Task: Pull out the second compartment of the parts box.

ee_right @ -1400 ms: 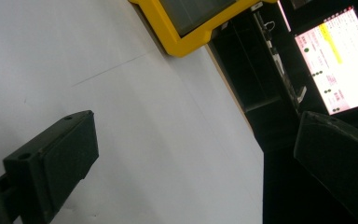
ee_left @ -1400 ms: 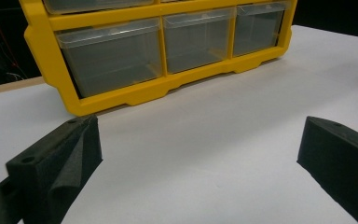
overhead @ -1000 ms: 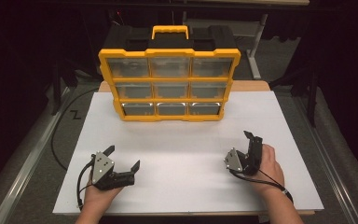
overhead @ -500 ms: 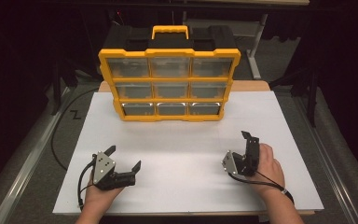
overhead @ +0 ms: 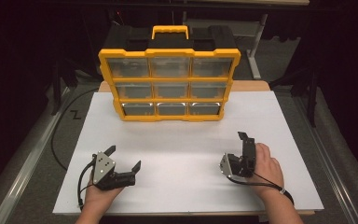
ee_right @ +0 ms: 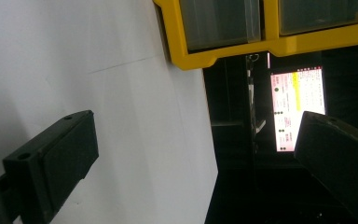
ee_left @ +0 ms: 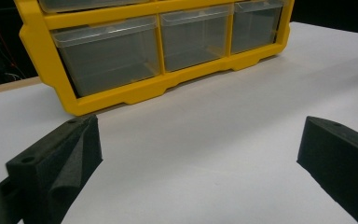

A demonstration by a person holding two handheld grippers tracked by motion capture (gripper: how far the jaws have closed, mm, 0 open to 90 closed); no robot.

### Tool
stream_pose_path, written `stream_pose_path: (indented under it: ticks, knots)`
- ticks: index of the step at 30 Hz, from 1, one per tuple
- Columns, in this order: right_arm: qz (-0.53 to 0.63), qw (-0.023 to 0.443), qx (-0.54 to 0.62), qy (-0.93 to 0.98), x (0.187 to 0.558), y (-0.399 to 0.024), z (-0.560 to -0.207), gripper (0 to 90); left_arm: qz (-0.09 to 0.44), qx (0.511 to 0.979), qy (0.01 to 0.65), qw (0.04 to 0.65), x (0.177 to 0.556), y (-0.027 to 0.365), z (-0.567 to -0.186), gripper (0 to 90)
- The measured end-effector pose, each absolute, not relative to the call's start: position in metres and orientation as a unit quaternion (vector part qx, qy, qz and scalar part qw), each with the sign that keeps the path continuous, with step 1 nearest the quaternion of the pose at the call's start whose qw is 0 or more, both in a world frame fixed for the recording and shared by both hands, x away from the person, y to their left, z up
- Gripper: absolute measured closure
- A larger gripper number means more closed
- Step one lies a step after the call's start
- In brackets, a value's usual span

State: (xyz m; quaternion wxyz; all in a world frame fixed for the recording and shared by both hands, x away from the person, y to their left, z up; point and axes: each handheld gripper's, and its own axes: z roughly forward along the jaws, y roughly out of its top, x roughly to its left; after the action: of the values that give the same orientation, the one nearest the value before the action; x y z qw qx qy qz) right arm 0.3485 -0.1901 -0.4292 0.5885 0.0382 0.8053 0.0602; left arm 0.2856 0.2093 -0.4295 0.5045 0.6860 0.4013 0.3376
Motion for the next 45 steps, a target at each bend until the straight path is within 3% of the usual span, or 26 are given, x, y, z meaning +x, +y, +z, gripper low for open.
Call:
stream_pose_path:
  ticks: [17,30,45]
  knots:
    - [0.027,0.587,-0.008,0.809,0.346,-0.182,-0.435,4.2,0.327,0.687,0.402,0.509,0.287,0.209,-0.431,0.3]
    - [0.035,0.621,-0.041,0.782,0.344,-0.146,-0.436,18.8,0.335,0.687,0.403,0.503,0.287,0.209,-0.431,0.3]
    - [0.056,0.666,-0.049,0.742,0.364,-0.11,-0.406,35.3,0.335,0.691,0.399,0.501,0.287,0.209,-0.432,0.3]
